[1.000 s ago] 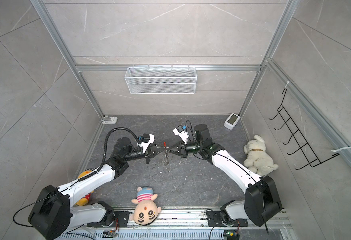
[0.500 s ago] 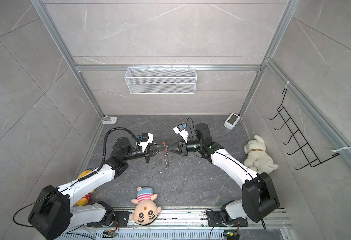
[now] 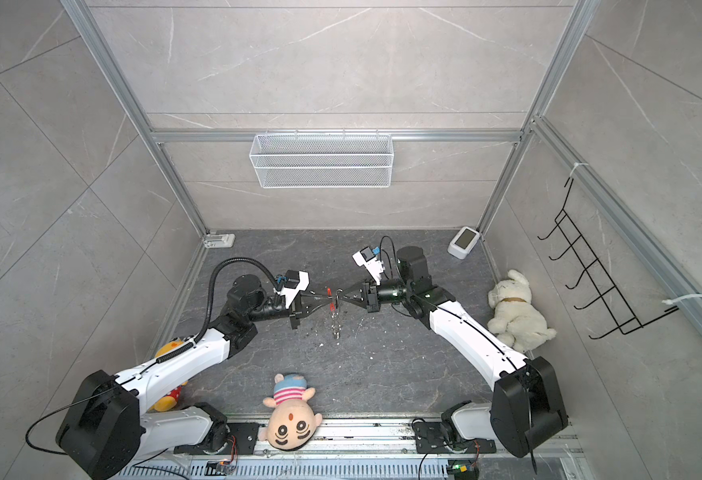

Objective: Put the keys on the keyring

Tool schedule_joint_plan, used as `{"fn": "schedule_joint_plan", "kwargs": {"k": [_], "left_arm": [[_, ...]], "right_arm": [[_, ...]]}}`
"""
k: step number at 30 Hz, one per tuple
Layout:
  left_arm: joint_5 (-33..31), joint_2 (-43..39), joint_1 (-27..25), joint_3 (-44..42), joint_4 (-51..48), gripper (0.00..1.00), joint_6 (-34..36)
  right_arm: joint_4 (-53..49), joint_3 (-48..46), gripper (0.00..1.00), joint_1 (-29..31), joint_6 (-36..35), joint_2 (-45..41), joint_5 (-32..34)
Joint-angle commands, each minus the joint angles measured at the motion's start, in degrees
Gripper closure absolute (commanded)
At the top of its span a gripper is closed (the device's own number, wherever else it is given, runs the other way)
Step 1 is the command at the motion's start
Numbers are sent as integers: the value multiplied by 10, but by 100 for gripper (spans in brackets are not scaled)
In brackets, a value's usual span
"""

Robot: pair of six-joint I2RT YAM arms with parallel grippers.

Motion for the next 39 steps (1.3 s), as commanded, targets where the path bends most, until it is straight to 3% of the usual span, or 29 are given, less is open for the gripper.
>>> {"fn": "schedule_joint_plan", "kwargs": {"k": [1,20,39], "left_arm": [[13,-6,0,32,19,100,21],[2,-1,0,38,5,100,30],[30,-15,0,27,16,100,33]], "right_arm": [[-32,15,100,0,-28,-14,-7],[-36,25,100,11,-27,8,-50],[-7,26,100,9,-7,44,-43]]}}
